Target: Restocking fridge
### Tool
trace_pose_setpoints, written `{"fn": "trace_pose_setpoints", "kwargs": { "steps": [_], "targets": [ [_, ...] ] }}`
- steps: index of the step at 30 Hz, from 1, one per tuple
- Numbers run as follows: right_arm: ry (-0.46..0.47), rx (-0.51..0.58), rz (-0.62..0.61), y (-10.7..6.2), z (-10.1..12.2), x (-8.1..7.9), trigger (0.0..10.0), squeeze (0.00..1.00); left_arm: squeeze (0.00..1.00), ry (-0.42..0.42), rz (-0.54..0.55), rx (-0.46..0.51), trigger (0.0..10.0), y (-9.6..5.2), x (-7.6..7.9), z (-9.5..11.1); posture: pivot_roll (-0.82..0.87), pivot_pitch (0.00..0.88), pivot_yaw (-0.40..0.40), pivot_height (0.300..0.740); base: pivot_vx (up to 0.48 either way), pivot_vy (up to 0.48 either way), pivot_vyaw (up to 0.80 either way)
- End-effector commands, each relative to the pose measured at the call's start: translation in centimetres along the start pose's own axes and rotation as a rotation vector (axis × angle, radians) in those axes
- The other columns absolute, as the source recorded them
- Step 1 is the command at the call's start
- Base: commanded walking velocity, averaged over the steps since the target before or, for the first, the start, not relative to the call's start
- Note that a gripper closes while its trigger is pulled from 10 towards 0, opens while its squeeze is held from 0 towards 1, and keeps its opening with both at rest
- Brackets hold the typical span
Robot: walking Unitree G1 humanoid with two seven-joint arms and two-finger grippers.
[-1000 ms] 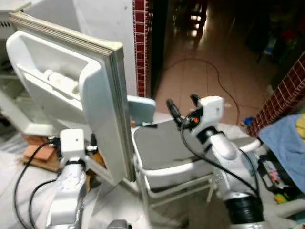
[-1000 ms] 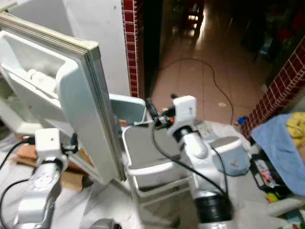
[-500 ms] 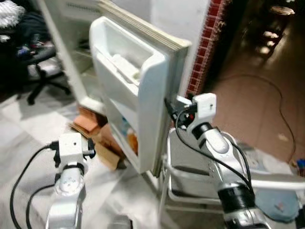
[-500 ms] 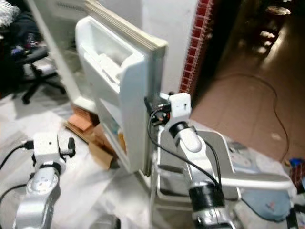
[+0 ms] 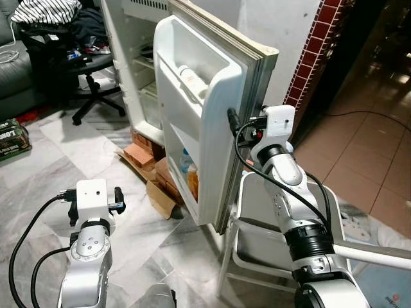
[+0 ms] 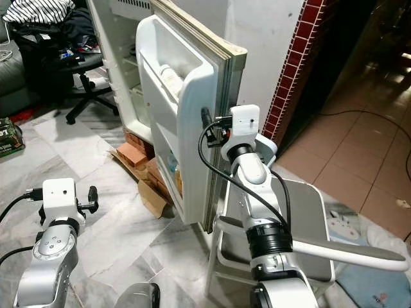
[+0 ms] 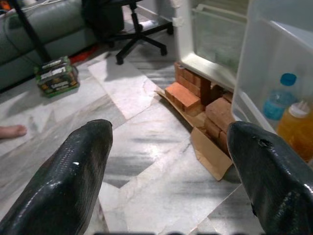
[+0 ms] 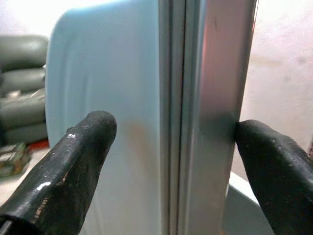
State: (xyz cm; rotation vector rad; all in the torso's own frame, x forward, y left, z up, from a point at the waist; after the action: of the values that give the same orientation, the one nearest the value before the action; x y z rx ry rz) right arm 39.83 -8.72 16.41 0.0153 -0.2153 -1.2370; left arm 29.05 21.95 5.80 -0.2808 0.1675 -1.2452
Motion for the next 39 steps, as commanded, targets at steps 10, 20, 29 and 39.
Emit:
{"fn": "trace_pose_setpoints", "kwargs": {
  "steps": [10,20,29,39],
  "targets": [
    [0.039,-0.003,-0.031,1.8,0.4,1.0,10.0,0.00,0.00,0.015,-0.034,-0.021,10.0,0.2,0.7,-0.2,0.16,0.006,-0.008,0.740,0.000,0.000,0.00],
    [0.655,0.260,0.468,2.7,10.0,-8.5,10.0,0.00,0.00,0.020,-0.083,-0.017,10.0,0.2,1.5,-0.2,0.17,0.005,-0.012,0.740,0.000,0.000,0.00],
    [0.768,0.292,0.971,-7.8,12.2,-10.2,10.0,0.00,0.00,0.007,-0.105,-0.020,10.0,0.1,1.6,-0.2,0.16,0.011,-0.015,0.740,0.000,0.000,0.00],
    [0.360,-0.155,0.328,-5.8,-1.8,-4.3,10.0,0.00,0.00,0.028,-0.156,0.010,10.0,0.3,2.6,0.4,0.13,0.008,0.001,0.740,0.000,0.055,0.00]
  ]
}}
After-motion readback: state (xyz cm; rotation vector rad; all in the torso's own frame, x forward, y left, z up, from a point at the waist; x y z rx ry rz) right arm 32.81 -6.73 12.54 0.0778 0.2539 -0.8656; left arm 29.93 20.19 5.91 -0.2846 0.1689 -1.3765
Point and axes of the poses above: a point about 5 cm out from each wrist's last joint towards the gripper, its own y axis pointing out of the wrist towards the gripper, its own z axis along the axis of the wrist's last joint, x = y × z, the point moved 6 cm from there along y, pointing out of the wrist towards the gripper, and after that the axes turned 12 degrees about -y, right-handed, at the moved point
